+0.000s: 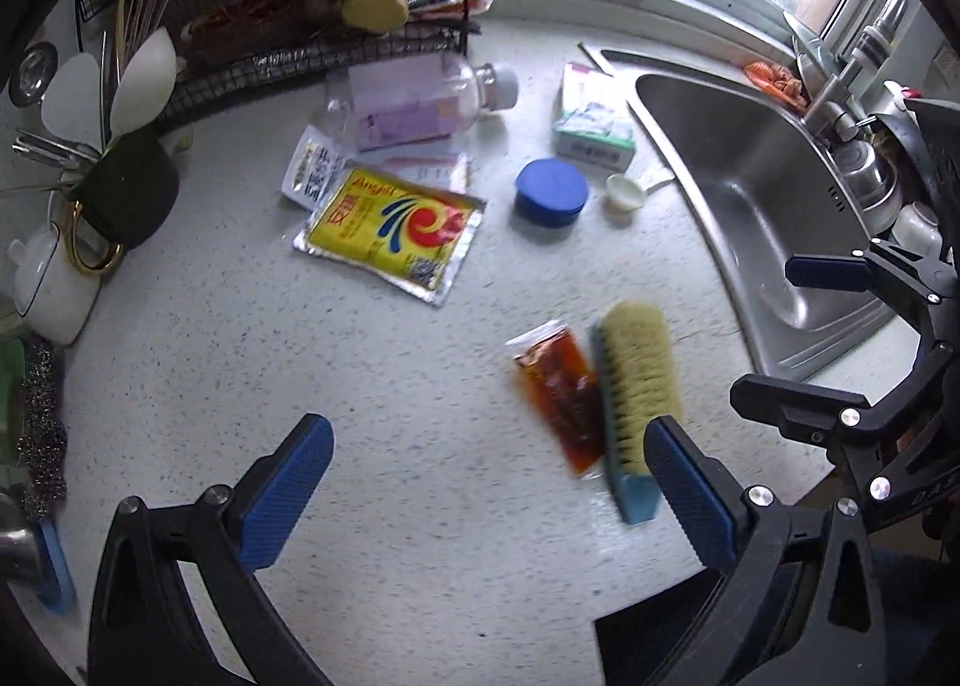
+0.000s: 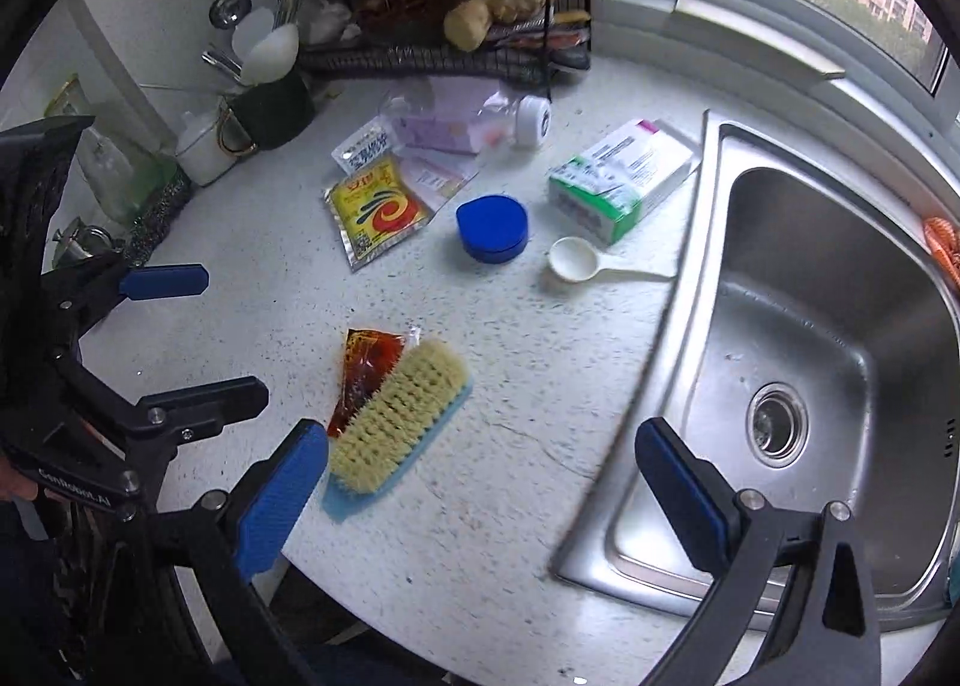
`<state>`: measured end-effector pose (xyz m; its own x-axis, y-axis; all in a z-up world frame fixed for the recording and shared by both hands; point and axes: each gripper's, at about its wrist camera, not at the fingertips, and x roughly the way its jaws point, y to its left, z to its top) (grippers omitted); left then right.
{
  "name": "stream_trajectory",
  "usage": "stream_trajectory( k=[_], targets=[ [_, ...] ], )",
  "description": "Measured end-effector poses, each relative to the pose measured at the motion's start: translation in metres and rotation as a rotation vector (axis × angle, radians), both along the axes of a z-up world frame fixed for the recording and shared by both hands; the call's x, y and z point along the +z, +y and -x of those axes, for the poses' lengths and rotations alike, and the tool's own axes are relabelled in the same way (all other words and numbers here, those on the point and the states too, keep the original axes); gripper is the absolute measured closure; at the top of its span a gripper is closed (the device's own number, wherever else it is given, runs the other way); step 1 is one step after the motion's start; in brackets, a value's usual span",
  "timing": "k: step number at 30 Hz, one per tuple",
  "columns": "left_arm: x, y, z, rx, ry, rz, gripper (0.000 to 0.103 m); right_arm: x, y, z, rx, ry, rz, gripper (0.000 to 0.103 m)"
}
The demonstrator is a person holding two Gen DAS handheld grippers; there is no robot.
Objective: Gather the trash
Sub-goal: 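Grasp the yellow scrub brush with the right tool while the left tool grasps the orange sauce packet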
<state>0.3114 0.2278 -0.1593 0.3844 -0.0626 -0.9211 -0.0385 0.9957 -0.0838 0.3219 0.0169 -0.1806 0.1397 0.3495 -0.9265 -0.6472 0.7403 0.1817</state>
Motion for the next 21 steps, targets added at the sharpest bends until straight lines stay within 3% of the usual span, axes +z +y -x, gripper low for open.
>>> stream_trajectory(
  k=[9,12,17,21],
  targets=[
    [-0.035,0.032,0.007,0.034,0.075,-0.03,0.0,-0.03,0.039,-0.001,-0.063,0.072,0.057,0.001],
    [-0.043,0.034,0.01,0.016,0.082,-0.012,0.0,-0.038,0.043,-0.001,-0.086,0.085,0.086,0.009],
    [-0.048,0.031,0.012,-0.004,0.085,0.002,0.0,-0.049,0.043,0.0,-0.11,0.101,0.14,0.011],
    [-0.052,0.032,0.011,-0.003,0.088,0.019,0.0,-0.054,0.047,0.003,-0.098,0.107,0.136,0.039]
  ],
)
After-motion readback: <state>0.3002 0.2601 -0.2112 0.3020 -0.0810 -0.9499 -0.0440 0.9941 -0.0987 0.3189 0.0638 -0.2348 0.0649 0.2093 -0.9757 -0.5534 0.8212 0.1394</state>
